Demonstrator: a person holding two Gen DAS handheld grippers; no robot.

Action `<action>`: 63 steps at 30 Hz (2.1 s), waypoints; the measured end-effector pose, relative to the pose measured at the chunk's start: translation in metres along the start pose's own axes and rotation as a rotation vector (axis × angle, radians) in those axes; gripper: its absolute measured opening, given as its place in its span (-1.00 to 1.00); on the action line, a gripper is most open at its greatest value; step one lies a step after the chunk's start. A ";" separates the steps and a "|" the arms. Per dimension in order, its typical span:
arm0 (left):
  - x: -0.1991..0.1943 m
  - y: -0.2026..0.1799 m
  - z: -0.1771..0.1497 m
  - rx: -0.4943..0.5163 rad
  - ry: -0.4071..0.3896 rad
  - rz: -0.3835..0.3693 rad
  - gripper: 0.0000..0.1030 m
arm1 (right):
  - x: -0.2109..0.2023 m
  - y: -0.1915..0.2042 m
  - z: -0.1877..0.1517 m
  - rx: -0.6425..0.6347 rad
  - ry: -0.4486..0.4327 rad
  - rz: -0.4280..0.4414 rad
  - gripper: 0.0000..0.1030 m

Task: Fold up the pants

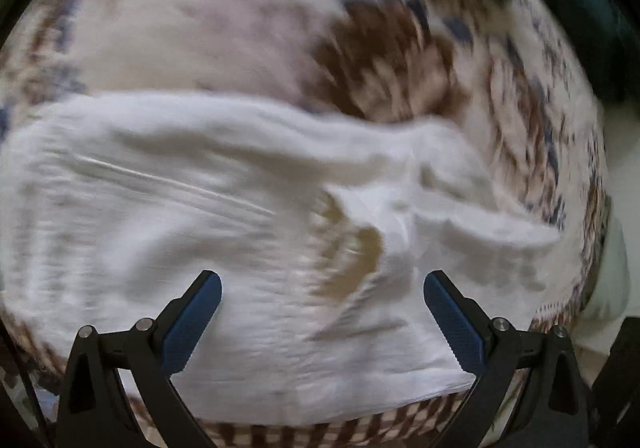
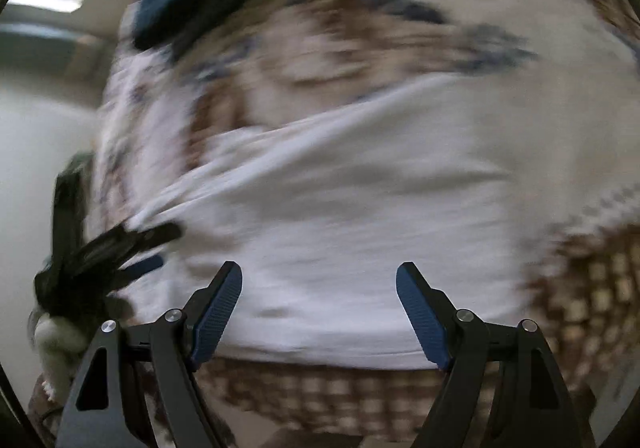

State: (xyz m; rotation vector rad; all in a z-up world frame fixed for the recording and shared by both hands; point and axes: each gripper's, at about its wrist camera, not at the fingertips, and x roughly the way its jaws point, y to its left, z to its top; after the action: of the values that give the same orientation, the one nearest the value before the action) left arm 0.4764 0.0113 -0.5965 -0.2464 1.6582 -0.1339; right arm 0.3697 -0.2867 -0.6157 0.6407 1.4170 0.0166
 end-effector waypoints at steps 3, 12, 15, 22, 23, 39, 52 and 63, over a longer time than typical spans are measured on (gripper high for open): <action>0.017 -0.010 0.000 0.028 -0.024 0.076 0.69 | 0.010 -0.042 0.010 0.080 0.034 -0.038 0.59; 0.006 -0.011 -0.013 0.051 -0.054 0.172 0.46 | 0.037 -0.081 0.026 0.135 0.132 -0.102 0.40; -0.008 -0.013 -0.034 0.058 -0.080 0.169 0.46 | 0.026 -0.069 0.013 0.085 0.145 -0.130 0.40; 0.024 0.008 -0.082 0.012 0.000 0.263 0.55 | 0.042 -0.062 -0.009 -0.032 0.226 -0.237 0.40; 0.022 0.008 -0.081 0.005 -0.003 0.260 0.55 | 0.044 -0.060 -0.006 -0.032 0.232 -0.246 0.40; -0.054 0.214 -0.151 -0.891 -0.346 -0.264 0.51 | 0.062 0.055 0.022 -0.136 0.171 -0.131 0.41; -0.009 0.255 -0.115 -0.917 -0.569 -0.445 0.47 | 0.108 0.104 0.022 -0.252 0.194 -0.152 0.41; -0.040 0.230 -0.099 -0.790 -0.629 -0.383 -0.15 | 0.092 0.082 0.009 -0.243 0.209 -0.128 0.41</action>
State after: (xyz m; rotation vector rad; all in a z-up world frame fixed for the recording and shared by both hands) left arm 0.3624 0.2378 -0.6015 -1.0888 0.9494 0.2996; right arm 0.4240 -0.1872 -0.6642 0.3539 1.6252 0.1554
